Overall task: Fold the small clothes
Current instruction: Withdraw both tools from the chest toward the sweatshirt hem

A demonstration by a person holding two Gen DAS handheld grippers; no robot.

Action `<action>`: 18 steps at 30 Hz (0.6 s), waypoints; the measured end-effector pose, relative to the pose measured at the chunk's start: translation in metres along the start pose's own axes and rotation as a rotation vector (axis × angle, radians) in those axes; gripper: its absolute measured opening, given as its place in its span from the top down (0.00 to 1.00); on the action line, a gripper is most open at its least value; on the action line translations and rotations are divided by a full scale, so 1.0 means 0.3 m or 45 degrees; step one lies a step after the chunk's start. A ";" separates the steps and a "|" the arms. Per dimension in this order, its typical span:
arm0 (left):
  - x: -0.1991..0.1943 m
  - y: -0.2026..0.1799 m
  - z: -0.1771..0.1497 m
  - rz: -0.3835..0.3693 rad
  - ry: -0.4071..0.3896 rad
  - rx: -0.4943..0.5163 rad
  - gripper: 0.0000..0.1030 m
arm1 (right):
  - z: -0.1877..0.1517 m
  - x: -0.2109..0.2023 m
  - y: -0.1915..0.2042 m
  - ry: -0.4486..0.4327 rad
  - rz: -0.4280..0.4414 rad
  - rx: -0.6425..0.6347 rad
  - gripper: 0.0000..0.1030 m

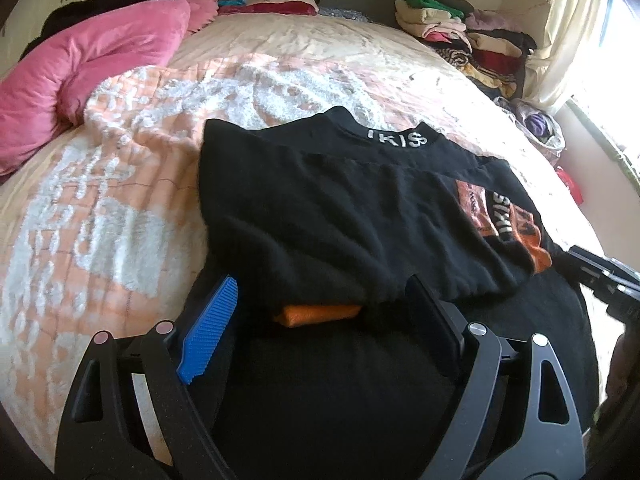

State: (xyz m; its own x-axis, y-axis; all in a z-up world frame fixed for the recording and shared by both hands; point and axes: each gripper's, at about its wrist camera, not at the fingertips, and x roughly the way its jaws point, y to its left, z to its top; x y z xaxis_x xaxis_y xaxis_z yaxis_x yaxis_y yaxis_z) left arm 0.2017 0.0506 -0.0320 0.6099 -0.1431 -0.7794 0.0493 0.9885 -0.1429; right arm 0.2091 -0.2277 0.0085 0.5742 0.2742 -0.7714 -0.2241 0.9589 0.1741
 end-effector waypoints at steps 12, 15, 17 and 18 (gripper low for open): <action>-0.159 0.084 -0.025 0.037 -0.032 -0.101 0.09 | -0.021 -0.132 0.043 -0.120 0.062 -0.020 0.13; -0.199 0.088 -0.030 0.046 -0.053 -0.100 0.09 | -0.029 -0.162 0.052 -0.137 0.074 -0.028 0.13; -0.219 0.089 -0.035 0.051 -0.065 -0.095 0.09 | -0.036 -0.183 0.055 -0.147 0.076 -0.030 0.12; -0.231 0.088 -0.039 0.055 -0.070 -0.092 0.09 | -0.040 -0.191 0.055 -0.152 0.079 -0.031 0.10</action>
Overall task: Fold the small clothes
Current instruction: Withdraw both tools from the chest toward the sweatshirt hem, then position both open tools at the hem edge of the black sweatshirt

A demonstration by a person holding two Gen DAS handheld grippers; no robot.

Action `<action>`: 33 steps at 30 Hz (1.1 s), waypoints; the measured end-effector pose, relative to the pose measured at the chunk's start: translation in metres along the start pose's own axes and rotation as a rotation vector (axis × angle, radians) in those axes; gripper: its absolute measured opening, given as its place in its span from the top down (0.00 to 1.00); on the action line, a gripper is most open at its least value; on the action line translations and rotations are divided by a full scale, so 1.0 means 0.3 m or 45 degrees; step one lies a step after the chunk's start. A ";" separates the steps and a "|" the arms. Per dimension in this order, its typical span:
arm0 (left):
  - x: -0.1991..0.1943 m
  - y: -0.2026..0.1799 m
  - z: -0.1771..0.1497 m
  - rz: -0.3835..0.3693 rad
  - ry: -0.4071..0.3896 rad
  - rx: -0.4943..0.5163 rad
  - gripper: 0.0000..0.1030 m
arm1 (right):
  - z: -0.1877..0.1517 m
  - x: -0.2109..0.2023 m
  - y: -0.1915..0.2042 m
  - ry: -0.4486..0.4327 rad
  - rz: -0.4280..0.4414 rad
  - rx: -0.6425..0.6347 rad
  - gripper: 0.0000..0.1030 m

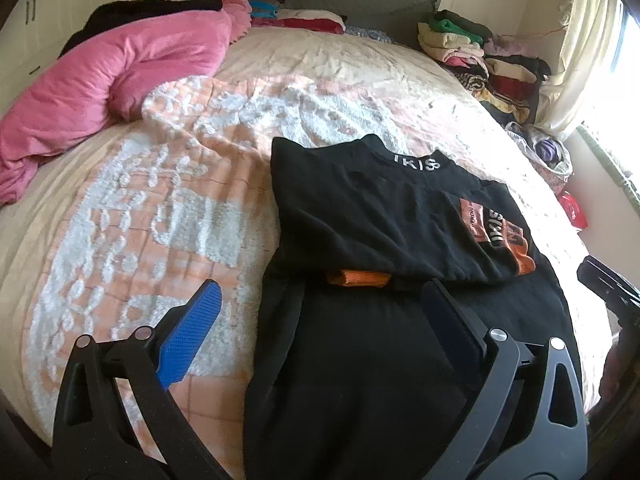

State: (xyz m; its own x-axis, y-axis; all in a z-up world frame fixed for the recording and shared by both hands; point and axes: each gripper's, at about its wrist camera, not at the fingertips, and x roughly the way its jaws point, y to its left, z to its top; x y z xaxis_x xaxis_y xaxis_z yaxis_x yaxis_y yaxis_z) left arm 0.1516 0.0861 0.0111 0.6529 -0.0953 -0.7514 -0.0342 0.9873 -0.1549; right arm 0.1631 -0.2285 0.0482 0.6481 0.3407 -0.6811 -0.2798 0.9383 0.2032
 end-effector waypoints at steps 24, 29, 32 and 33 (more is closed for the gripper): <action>-0.133 0.029 -0.068 0.069 -0.038 0.052 0.09 | -0.068 -0.135 0.004 -0.054 -0.046 -0.039 0.08; -0.143 0.037 -0.098 0.086 -0.025 0.078 0.09 | -0.091 -0.146 0.016 -0.044 -0.056 -0.071 0.08; -0.146 0.039 -0.117 0.101 -0.013 0.092 0.09 | -0.105 -0.153 0.013 -0.041 -0.055 -0.074 0.08; -0.145 0.041 -0.126 0.108 -0.008 0.098 0.09 | -0.109 -0.156 0.013 -0.040 -0.055 -0.074 0.08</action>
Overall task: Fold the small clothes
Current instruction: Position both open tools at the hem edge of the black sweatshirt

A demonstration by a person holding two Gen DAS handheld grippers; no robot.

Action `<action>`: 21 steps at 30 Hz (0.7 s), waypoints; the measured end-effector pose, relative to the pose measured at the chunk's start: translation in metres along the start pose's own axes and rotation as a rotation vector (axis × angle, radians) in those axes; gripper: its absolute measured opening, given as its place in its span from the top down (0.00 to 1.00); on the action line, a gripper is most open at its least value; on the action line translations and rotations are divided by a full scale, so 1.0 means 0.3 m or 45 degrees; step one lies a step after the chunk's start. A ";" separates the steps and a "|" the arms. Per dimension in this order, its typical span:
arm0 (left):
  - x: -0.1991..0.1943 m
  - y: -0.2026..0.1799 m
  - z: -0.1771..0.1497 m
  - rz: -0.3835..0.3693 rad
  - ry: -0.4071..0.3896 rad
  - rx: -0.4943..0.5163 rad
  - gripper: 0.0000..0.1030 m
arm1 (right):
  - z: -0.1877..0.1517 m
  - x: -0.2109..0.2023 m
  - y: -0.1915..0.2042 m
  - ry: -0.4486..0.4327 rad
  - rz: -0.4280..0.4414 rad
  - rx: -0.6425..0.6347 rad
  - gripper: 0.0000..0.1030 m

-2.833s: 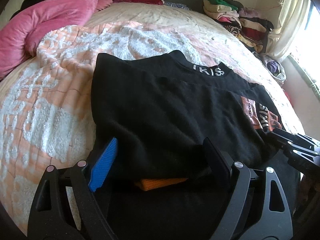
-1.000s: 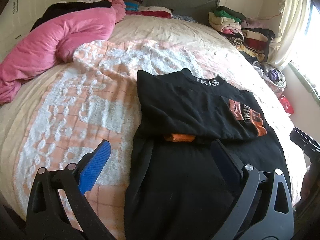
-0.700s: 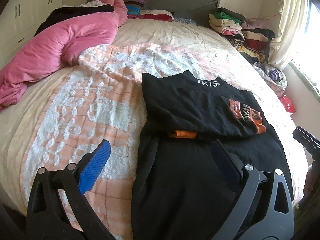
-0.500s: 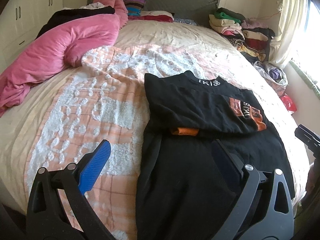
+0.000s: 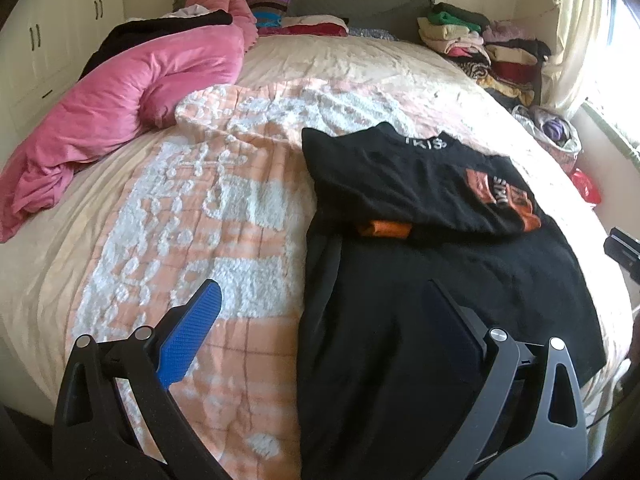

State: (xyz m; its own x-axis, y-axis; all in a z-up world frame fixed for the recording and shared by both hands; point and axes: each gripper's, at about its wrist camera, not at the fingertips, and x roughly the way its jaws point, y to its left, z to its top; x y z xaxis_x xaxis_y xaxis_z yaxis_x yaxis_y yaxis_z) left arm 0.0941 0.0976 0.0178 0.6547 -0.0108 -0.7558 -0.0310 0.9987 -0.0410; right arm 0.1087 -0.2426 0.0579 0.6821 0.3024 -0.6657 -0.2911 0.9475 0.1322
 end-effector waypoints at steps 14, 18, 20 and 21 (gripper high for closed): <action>0.024 -0.041 -0.110 0.006 0.100 0.107 0.09 | -0.054 -0.018 -0.034 0.032 -0.028 -0.004 0.08; 0.027 -0.046 -0.133 0.015 0.114 0.125 0.09 | -0.083 -0.022 -0.053 0.053 -0.041 -0.008 0.08; 0.025 -0.042 -0.144 0.023 0.115 0.128 0.09 | -0.096 -0.023 -0.062 0.063 -0.044 -0.006 0.08; 0.024 -0.039 -0.148 0.025 0.117 0.128 0.09 | -0.103 -0.024 -0.067 0.068 -0.046 -0.005 0.08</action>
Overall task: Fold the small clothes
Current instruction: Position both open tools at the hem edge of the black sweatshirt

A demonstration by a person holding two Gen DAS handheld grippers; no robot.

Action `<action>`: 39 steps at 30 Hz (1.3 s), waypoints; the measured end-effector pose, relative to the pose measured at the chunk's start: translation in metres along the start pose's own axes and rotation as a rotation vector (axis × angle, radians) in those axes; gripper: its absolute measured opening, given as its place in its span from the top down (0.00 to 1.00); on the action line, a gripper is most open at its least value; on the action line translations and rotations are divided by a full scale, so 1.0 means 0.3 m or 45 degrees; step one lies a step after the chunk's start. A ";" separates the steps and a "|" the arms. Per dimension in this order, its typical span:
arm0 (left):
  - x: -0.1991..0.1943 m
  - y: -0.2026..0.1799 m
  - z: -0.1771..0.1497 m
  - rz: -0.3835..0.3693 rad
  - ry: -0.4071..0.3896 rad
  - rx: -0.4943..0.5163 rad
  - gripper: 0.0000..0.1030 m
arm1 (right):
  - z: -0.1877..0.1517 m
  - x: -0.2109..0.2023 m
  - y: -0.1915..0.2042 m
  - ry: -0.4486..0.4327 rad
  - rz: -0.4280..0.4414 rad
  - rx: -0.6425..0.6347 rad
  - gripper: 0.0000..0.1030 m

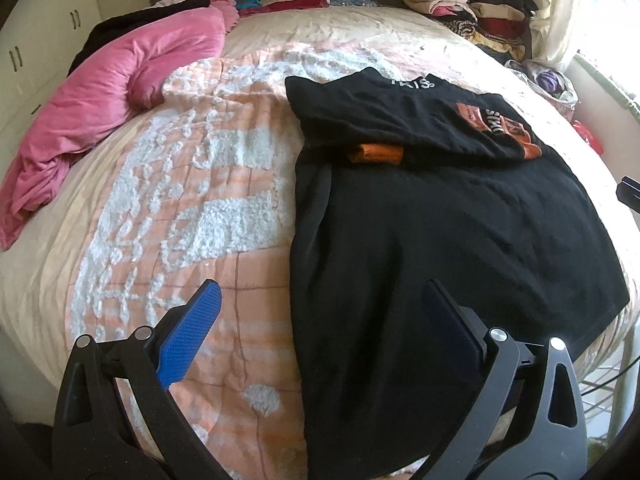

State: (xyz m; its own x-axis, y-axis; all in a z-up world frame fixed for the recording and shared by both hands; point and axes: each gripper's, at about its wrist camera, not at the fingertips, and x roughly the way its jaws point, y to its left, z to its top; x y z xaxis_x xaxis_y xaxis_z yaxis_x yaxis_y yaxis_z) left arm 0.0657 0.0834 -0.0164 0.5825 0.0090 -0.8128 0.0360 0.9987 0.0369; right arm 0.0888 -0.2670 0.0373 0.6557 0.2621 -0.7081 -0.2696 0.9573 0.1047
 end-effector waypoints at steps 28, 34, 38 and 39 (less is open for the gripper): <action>0.053 0.070 -0.182 -0.266 0.215 -0.117 0.31 | -0.185 0.002 -0.103 0.164 -0.056 0.031 0.08; 0.070 0.065 -0.202 -0.335 0.245 -0.155 0.46 | -0.214 0.000 -0.133 0.203 -0.066 0.041 0.08; 0.072 0.043 -0.207 -0.361 0.251 -0.146 0.48 | -0.238 0.002 -0.153 0.247 -0.055 0.050 0.08; 0.073 0.041 -0.205 -0.365 0.252 -0.145 0.48 | -0.244 0.004 -0.158 0.261 -0.051 0.049 0.08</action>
State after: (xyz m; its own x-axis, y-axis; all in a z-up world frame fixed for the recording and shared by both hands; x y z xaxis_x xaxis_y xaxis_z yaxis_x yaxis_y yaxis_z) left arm 0.0287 0.0990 -0.0694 0.3931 -0.2733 -0.8779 0.0777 0.9613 -0.2644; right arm 0.0506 -0.3210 -0.0196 0.5069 0.1969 -0.8392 -0.2162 0.9715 0.0974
